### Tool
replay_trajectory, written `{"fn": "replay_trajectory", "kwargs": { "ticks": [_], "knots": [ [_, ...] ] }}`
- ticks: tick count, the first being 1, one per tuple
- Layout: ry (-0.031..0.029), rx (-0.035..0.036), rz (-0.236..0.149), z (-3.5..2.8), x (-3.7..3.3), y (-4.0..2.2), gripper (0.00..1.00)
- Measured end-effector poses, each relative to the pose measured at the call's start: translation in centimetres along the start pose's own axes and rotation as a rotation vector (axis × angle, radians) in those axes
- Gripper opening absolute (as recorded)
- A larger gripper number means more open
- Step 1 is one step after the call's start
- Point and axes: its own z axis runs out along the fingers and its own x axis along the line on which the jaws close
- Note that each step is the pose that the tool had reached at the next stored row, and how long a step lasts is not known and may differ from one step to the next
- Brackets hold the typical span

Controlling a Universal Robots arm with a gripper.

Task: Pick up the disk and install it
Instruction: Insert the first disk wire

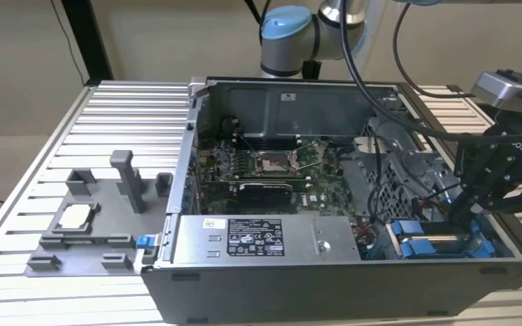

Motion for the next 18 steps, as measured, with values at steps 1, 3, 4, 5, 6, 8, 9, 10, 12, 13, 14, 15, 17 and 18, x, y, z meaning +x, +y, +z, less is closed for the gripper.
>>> {"fn": "replay_trajectory", "kwargs": {
  "ticks": [1, 3, 4, 5, 6, 8, 9, 10, 12, 13, 14, 15, 17, 18],
  "knots": [
    [0.0, 0.0, 0.0, 0.01, 0.0, 0.03, 0.0],
    [0.0001, 0.0001, 0.0, 0.02, 0.0, 0.05, 0.0],
    [0.0001, 0.0001, 0.0, 0.02, 0.0, 0.07, 0.0],
    [0.0002, 0.0001, 0.0, 0.03, 0.0, 0.07, 0.0],
    [0.0003, 0.0001, 0.0, 0.05, -0.01, 0.07, 0.0],
    [0.0007, 0.0003, 0.0, 0.14, -0.02, 0.05, 0.0],
    [0.0009, 0.0005, 0.0, 0.21, -0.03, 0.03, 0.0],
    [0.0008, 0.0008, 0.0, 0.32, -0.04, 0.01, 0.0],
    [-0.0013, 0.0011, 0.0, 0.65, -0.09, -0.06, 0.0],
    [0.0003, 0.0013, 0.0, 0.72, -0.09, -0.08, 0.0],
    [0.0013, 0.0015, 0.001, 0.79, -0.08, -0.1, 0.0],
    [0.0013, 0.0016, 0.001, 0.85, -0.08, -0.11, 0.0],
    [0.0007, 0.0017, 0.0, 1.04, -0.09, -0.15, 0.0],
    [0.0006, 0.0019, 0.0, 1.17, -0.11, -0.17, 0.0]
  ]
}}
